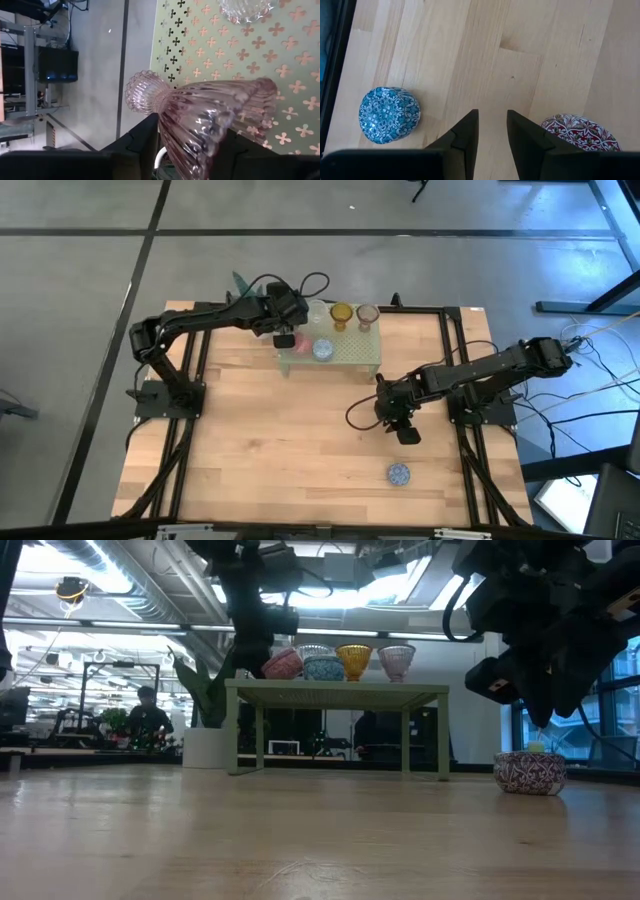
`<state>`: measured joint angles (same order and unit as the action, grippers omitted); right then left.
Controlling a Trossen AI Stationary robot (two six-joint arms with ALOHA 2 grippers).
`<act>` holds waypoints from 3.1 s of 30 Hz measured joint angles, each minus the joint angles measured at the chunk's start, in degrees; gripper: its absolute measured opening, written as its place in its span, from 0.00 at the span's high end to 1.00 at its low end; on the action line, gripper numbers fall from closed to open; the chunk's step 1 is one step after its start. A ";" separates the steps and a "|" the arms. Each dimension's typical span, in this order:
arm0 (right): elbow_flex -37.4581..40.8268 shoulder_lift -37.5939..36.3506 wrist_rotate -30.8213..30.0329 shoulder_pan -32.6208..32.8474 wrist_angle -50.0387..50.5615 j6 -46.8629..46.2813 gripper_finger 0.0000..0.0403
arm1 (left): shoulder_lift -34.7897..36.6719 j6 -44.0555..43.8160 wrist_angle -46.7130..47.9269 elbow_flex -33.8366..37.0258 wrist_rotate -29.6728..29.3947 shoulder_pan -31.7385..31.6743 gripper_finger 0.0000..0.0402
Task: Pick & Place candle stick holders
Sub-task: Adjust the pink glass candle holder
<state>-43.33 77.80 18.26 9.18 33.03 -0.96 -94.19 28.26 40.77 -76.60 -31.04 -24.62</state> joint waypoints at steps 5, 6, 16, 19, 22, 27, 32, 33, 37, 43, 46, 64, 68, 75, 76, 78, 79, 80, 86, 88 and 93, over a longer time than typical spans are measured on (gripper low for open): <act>0.00 -0.02 0.00 -0.01 0.01 -0.01 0.74 | 0.00 0.57 -0.02 -0.02 -2.24 0.86 0.76; 0.00 -0.01 -0.01 0.00 0.00 -0.01 0.74 | 0.00 0.92 -0.02 -0.01 -2.83 1.05 0.78; 0.00 0.00 0.00 -0.01 0.01 -0.01 0.74 | 0.07 1.93 0.06 -0.07 -7.62 2.12 0.91; 0.00 0.00 -0.01 0.00 0.01 -0.01 0.74 | 0.34 3.00 0.41 -0.07 -7.83 2.49 0.91; 0.00 0.00 0.00 -0.01 0.00 -0.01 0.74 | 1.00 3.60 0.77 -0.02 -7.81 3.13 0.91; 0.00 0.00 0.00 -0.01 -0.14 -0.03 0.74 | 3.53 3.62 0.81 0.04 -7.95 3.70 0.91; 0.00 0.00 0.00 0.01 -0.27 -0.03 0.74 | 6.40 3.75 0.85 0.04 -6.13 3.95 0.91; 0.00 -0.01 0.00 -0.01 -0.37 -0.02 0.74 | 6.94 3.84 0.84 0.04 -5.23 3.99 0.91; 0.00 -0.01 -0.01 0.00 -0.47 -0.03 0.74 | 8.12 -0.78 3.80 -2.01 2.09 3.42 0.91; 0.00 0.00 0.00 0.01 -0.60 -0.03 0.74 | 8.17 -13.49 12.77 -9.09 6.86 1.11 0.91; 0.00 0.00 -0.02 -0.01 -0.64 -0.03 0.74 | 8.17 -21.21 16.18 -12.53 10.14 -0.75 0.90; 0.00 0.00 -0.01 -0.01 -1.68 3.08 0.74 | 7.75 -55.55 24.44 -15.28 31.76 -10.06 0.90; 0.00 0.00 -0.01 -0.01 -2.31 3.09 0.74 | 6.10 -56.97 23.26 -15.28 34.86 -11.33 0.91; -0.02 -0.01 -0.01 -0.01 -2.38 3.12 0.74 | 1.90 -55.71 23.71 -15.28 36.25 -12.63 0.90; -0.02 0.00 0.00 -0.01 -2.38 3.12 0.74 | 1.56 -55.59 23.74 -15.28 36.45 -12.89 0.89; -0.02 0.00 0.00 -0.01 -2.38 3.13 0.74 | 0.96 -55.03 23.76 -15.28 36.46 -13.24 0.89; -0.02 -0.01 0.00 -0.01 -2.37 3.14 0.74 | 0.68 -54.65 23.90 -15.28 36.87 -13.45 0.89; -0.02 0.00 0.00 -0.01 -2.37 3.14 0.74 | 0.46 -54.43 23.96 -15.28 37.46 -13.55 0.89; -0.02 0.00 0.00 -0.01 -2.35 3.12 0.74 | -0.09 -54.04 23.87 -15.28 39.83 -13.43 0.89; -0.02 -0.02 0.00 -0.01 -2.29 3.09 0.74 | -0.07 -54.04 23.94 -15.28 39.84 -13.51 0.89; -0.02 0.00 0.00 -0.01 -2.20 3.07 0.74 | -0.09 -54.96 25.29 -15.28 39.96 -13.50 0.89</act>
<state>-43.35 77.80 18.26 9.17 30.83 2.11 -94.29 -26.70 66.05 -91.88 8.91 -38.12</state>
